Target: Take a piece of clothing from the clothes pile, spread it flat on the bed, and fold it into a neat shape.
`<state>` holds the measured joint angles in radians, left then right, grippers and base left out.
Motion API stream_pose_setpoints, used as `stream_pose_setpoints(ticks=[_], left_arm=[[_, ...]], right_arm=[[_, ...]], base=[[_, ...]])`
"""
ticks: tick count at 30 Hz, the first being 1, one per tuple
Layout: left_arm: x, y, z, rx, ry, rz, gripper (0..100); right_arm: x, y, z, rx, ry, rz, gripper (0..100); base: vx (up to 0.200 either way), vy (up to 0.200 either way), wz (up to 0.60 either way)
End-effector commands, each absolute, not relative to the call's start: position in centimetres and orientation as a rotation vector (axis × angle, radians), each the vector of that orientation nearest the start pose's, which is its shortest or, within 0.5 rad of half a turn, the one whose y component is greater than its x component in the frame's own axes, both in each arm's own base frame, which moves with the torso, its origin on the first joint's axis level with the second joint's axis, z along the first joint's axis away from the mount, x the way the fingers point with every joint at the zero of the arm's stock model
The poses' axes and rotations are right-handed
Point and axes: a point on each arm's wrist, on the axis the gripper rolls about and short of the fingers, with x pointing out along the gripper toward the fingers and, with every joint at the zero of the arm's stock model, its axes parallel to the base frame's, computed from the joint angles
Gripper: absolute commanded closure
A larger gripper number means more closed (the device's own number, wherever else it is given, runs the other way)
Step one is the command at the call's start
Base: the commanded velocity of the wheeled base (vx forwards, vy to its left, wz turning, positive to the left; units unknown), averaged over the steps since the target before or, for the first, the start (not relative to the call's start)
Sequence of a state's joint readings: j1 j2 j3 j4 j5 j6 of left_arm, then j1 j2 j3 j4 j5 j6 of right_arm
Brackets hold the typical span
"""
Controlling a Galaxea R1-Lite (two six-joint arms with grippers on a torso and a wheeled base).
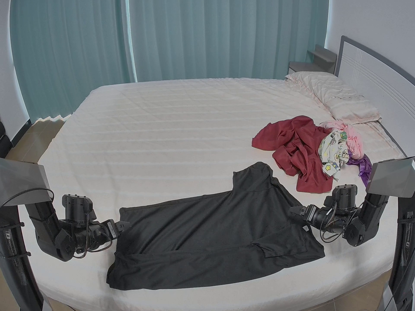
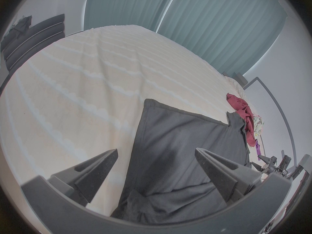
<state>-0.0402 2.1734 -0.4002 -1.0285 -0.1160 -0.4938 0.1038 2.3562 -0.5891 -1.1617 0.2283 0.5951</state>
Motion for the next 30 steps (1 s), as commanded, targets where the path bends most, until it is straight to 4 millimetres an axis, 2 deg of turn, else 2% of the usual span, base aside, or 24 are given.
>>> stream_pose_setpoints(ticks=[1, 5, 17, 20, 26, 27, 29, 30], left_arm=[[28.4, -1.3, -0.9, -0.503, 0.768, 0.041, 0], [28.1, -1.5, -1.0, -0.499, 0.783, 0.039, 0], [28.0, -1.9, -1.0, -0.493, 0.79, 0.029, 0], [28.0, -1.9, -1.0, -0.494, 0.787, 0.03, 0], [28.8, -1.8, -0.3, -0.539, 0.744, 0.048, 0], [29.9, -1.9, 0.8, -0.573, 0.688, 0.055, 0], [30.2, -1.9, 0.8, -0.571, 0.686, 0.055, 0], [31.3, -1.9, 0.6, -0.568, 0.694, 0.069, 0]], right_arm=[[33.4, 4.1, -3.1, 0.608, 0.681, 0.137, 0], [33.4, 4.2, -3.1, 0.607, 0.683, 0.138, 0], [33.3, 4.2, -3.1, 0.607, 0.683, 0.138, 0], [33.4, 4.2, -3.1, 0.607, 0.683, 0.137, 0], [33.3, 4.2, -2.8, 0.607, 0.676, 0.141, 0], [33.3, 4.2, -2.5, 0.607, 0.669, 0.145, 0], [33.3, 4.2, -2.5, 0.607, 0.669, 0.145, 0], [33.2, 4.2, -2.5, 0.606, 0.675, 0.144, 0]], base=[[0.0, 0.0, 0.0], [0.0, 0.0, 0.0], [0.0, -0.2, 0.0], [0.0, 0.0, 0.0], [0.0, 0.0, 0.0], [0.0, 0.0, 0.0], [0.0, 0.0, 0.0], [0.0, 0.0, 0.0]])
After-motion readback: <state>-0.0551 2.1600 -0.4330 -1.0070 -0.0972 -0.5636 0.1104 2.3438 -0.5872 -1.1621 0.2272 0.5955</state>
